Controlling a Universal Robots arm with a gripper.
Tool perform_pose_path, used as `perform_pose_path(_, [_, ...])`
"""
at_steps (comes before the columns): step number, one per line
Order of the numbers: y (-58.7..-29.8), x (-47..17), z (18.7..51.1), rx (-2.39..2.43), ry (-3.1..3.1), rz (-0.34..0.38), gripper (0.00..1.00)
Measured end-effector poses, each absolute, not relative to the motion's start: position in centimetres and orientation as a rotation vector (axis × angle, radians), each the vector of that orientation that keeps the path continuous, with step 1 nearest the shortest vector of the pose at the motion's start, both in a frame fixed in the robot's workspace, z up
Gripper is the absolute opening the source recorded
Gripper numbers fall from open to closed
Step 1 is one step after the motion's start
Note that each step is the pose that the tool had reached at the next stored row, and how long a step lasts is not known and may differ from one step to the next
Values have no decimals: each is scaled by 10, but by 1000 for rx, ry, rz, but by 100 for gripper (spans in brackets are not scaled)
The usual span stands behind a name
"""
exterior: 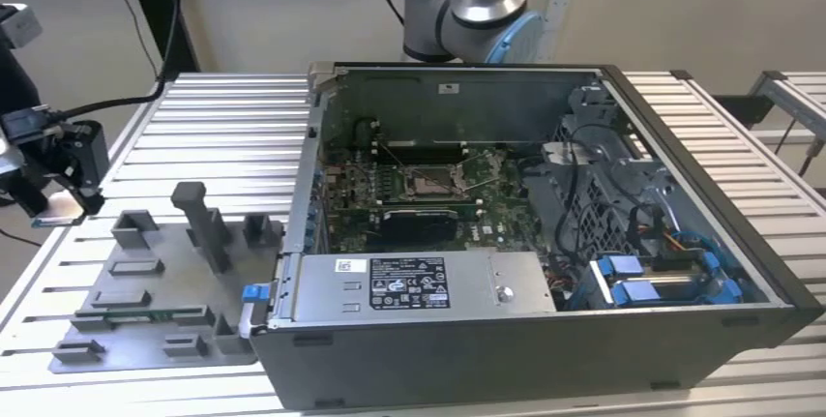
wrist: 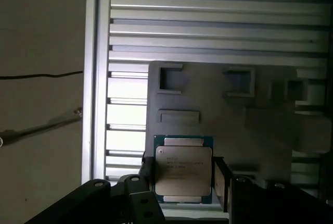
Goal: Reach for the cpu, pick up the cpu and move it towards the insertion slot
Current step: 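Pick up the cpu and move it towards the insertion slot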
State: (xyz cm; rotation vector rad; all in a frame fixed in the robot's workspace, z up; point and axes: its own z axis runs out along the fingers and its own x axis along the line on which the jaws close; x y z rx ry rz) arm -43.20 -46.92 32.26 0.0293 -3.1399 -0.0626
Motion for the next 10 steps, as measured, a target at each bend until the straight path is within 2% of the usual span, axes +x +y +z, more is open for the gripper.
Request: perform_pose_path(10, [-469, -432, 337, 29, -3140, -63, 0])
